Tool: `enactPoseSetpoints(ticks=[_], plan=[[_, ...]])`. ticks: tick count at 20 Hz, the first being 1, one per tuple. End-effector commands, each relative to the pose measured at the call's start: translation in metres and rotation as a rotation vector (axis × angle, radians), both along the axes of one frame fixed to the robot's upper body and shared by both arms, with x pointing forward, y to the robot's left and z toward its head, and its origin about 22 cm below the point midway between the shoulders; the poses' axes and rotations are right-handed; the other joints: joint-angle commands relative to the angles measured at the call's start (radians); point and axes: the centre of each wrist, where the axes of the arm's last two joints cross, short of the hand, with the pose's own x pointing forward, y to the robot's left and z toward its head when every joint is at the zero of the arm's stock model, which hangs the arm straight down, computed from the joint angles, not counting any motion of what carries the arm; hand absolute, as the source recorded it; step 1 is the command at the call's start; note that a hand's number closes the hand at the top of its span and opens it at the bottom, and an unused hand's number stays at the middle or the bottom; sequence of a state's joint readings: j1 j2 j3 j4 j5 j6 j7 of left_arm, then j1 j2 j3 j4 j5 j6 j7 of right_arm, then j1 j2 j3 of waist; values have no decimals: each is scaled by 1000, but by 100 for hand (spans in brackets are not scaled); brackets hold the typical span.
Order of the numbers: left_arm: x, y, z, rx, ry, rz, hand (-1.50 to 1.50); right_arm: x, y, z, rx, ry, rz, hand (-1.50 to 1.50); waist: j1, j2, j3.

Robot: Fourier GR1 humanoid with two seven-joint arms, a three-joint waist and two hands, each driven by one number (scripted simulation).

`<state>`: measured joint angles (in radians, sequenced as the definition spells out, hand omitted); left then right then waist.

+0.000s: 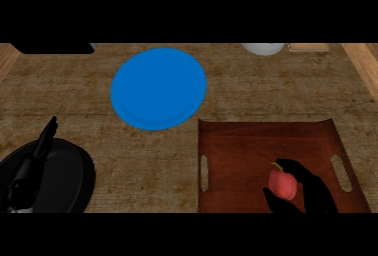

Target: Pick the bell pepper from the tray and place it in the plate

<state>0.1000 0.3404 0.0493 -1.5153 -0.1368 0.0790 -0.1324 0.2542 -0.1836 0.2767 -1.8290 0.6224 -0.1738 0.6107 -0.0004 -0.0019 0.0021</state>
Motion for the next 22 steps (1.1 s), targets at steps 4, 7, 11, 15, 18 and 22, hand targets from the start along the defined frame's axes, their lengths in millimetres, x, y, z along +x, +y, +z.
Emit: enactPoseSetpoints(ticks=[4,7,11,15,18,22], plan=[[-11,13,-4,-9,33,7,0,4,-13,-1,-25,-40,16,150,0,1,-2],[13,5,0,12,21,-1,0,10,15,-18,-53,-50,9,150,-1,2,-2],[11,-11,-7,-14,14,-42,0,89,-30,25,-257,-18,189,150,47,14,-3],[22,-17,4,8,-19,-95,0,135,-71,58,-459,11,320,150,110,34,-1],[19,-15,4,-3,-5,-94,0,173,-83,70,-524,-59,314,150,104,28,1],[20,-10,2,-5,12,-72,0,213,-65,88,-551,-198,339,150,73,19,0]])
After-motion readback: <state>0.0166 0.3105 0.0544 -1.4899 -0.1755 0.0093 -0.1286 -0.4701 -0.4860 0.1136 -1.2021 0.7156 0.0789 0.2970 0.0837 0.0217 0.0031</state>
